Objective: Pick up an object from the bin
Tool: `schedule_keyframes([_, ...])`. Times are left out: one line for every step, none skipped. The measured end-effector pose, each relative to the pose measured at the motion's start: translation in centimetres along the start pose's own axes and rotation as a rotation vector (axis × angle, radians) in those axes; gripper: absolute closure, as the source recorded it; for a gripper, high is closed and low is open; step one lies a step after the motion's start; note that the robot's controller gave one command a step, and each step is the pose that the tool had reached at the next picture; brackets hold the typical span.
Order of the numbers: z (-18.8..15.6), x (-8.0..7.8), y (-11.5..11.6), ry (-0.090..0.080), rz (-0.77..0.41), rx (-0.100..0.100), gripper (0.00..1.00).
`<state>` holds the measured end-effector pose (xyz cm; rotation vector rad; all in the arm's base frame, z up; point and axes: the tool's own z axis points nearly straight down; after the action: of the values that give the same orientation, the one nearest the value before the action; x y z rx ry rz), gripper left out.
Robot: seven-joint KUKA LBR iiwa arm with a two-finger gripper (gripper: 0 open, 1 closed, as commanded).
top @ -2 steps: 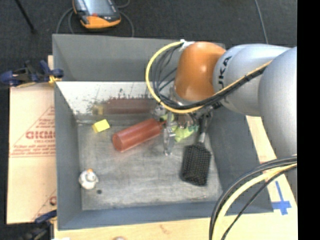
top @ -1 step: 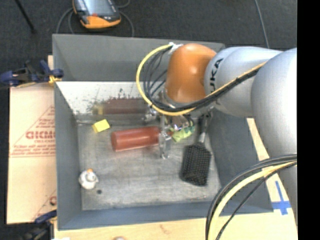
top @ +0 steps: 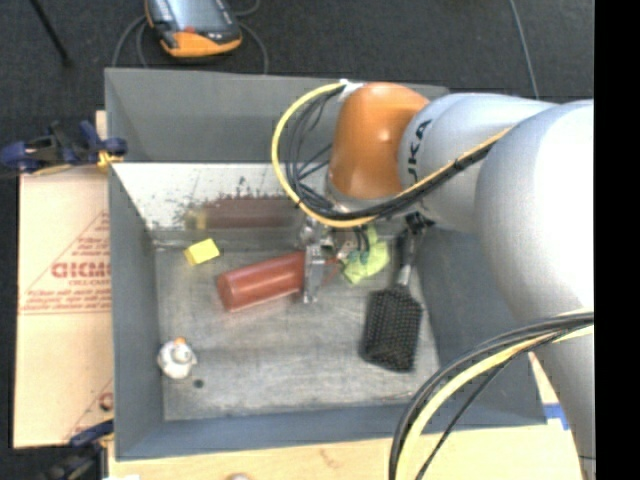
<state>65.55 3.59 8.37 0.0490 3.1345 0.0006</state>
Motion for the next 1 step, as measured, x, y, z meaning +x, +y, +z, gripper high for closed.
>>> schedule_keyframes([-0.01,0.0,0.0,0.0,0.0,0.0,1.0])
